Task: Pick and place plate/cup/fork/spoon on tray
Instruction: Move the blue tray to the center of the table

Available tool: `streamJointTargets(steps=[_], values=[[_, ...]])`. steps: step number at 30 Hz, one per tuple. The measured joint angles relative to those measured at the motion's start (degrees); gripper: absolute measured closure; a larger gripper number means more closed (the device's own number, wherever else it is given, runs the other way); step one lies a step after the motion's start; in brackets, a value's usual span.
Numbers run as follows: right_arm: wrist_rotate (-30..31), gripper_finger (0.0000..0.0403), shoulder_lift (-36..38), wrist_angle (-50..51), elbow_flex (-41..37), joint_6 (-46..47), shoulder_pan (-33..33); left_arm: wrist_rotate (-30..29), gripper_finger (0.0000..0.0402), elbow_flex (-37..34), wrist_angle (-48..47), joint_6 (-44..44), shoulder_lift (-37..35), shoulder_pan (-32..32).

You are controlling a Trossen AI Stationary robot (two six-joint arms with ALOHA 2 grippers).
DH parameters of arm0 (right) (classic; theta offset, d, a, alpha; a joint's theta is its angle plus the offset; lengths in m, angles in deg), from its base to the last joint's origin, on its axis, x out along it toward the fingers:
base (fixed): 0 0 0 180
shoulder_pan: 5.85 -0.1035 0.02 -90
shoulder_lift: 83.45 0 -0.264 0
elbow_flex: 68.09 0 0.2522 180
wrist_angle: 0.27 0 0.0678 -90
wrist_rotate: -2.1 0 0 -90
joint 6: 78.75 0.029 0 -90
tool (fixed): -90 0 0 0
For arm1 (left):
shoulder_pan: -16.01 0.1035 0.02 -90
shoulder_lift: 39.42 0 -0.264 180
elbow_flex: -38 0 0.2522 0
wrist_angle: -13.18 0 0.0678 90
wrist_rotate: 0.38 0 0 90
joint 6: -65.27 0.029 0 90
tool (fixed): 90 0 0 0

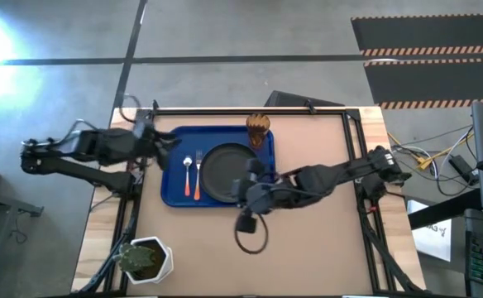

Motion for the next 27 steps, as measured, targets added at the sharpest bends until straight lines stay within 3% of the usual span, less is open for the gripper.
streamJointTargets(steps=[11, 16, 22, 27], values=[[-11.9, 0.0394, -12.6, -11.9, 0.8, 9.1, 7.4, 7.5, 0.0297, 3.7, 0.2, 13.2, -15.6, 0.0], [-19.3, 0.0394, -21.2, -16.2, 6.8, 9.6, 9.9, 8.9, 0.0297, 2.8, -0.6, 13.6, -21.9, 0.0], [-23.4, 0.0394, -29.8, -16.5, 18.0, 7.6, 12.8, 10.1, 0.0297, 2.8, -0.9, 15.0, -26.7, 0.0], [-26.3, 0.0394, -31.6, -18.9, 18.6, 7.3, 15.8, 10.1, 0.0297, 2.7, -0.8, 16.1, -28.3, 0.0]])
